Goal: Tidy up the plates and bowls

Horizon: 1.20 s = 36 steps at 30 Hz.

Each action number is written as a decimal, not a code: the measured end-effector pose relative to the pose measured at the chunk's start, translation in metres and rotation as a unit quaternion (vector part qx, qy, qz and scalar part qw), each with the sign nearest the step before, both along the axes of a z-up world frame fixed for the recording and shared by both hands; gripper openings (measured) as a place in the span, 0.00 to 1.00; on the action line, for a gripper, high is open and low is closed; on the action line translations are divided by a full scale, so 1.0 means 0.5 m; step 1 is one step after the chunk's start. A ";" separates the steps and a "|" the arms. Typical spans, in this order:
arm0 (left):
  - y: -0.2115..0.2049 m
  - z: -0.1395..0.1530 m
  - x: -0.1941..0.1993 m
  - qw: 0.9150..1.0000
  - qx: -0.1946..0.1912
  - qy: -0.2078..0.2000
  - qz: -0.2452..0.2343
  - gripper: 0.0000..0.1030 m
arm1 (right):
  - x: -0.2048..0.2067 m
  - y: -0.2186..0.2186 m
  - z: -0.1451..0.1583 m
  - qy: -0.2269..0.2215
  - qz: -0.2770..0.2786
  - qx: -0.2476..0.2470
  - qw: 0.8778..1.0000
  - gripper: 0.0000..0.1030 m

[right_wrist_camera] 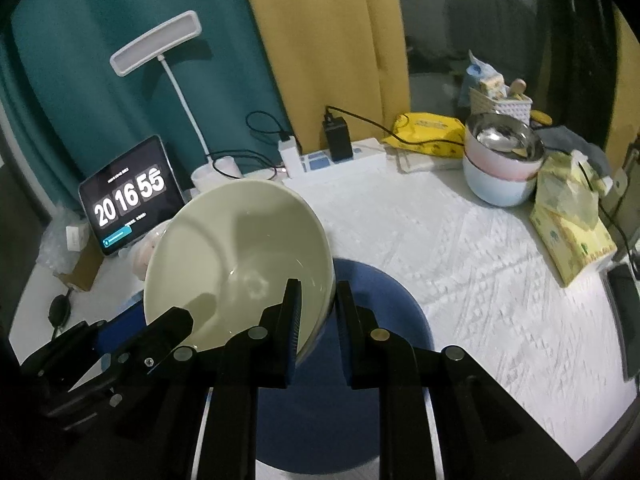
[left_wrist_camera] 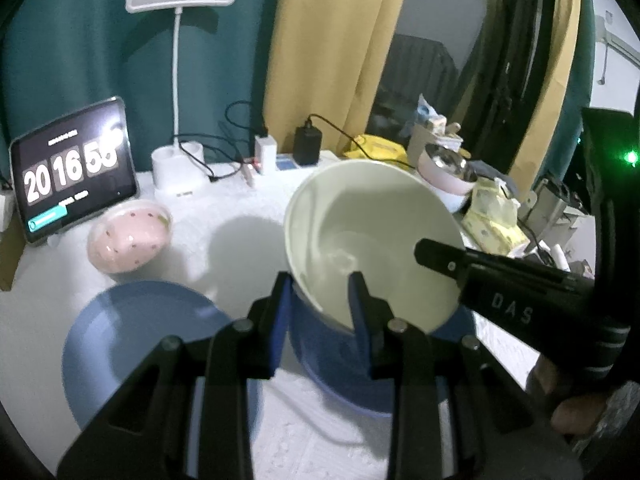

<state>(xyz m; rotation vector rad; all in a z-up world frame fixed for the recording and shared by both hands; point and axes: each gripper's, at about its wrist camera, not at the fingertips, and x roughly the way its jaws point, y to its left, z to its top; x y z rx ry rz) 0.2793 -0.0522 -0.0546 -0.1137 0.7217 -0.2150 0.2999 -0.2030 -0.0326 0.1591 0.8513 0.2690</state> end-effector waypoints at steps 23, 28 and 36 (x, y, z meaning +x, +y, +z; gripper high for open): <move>-0.065 -0.086 0.002 0.997 0.042 0.063 -0.013 0.29 | -0.017 -0.051 -0.101 0.059 -0.011 -0.003 0.998 0.18; -0.073 -0.089 0.001 0.996 0.057 0.062 -0.010 0.30 | -0.017 -0.047 -0.106 0.063 -0.009 -0.023 0.998 0.19; -0.073 -0.090 0.003 0.996 0.061 0.063 -0.013 0.30 | -0.017 -0.038 -0.096 0.038 0.002 -0.055 0.998 0.27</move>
